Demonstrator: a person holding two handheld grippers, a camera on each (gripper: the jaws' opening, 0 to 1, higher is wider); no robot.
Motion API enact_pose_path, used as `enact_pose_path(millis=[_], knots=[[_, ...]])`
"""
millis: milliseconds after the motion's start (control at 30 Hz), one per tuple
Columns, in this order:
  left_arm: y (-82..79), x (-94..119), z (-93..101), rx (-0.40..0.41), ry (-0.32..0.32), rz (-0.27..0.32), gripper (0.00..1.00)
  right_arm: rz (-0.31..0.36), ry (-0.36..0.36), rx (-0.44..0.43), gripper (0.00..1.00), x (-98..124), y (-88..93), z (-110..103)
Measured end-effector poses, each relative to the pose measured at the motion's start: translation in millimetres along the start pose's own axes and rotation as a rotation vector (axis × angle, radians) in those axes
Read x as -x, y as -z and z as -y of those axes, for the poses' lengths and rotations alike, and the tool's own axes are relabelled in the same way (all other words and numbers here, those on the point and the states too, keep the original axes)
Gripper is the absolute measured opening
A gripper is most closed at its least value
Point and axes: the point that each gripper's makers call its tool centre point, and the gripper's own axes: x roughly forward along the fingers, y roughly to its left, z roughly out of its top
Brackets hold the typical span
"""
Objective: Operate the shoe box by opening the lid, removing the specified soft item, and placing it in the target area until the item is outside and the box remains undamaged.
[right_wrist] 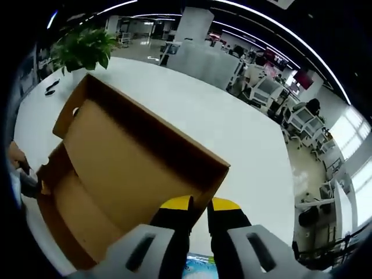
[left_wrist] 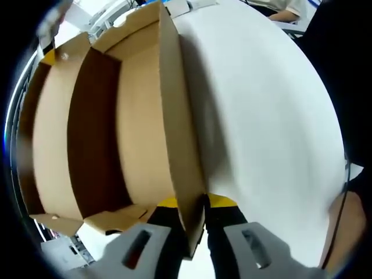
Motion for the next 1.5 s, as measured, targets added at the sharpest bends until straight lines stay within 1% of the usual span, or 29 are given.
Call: enact_pose_path(millis=[233,400,567,833,1500], knots=[[0.3,0.5,0.3,-0.002,0.0,-0.001,0.1,0.03,0.011,0.021,0.09,13.3,1.3,-2.8],[0.5,0.7,0.3,-0.002,0.0,-0.002,0.1,0.052,-0.001,0.002,0.08,17.9,1.1,-3.1],[0.8,0.8,0.4,-0.002,0.0,-0.002,0.1,0.066,0.007,0.015,0.08,23.4,0.4,-4.3],[1.4,0.8,0.7,0.0,0.0,-0.004,0.1,0.112,-0.001,0.011,0.08,40.1,2.2,-8.0],[2.1,1.2,1.6,0.003,-0.001,-0.006,0.1,0.162,0.004,0.047,0.07,63.3,10.5,-17.7]])
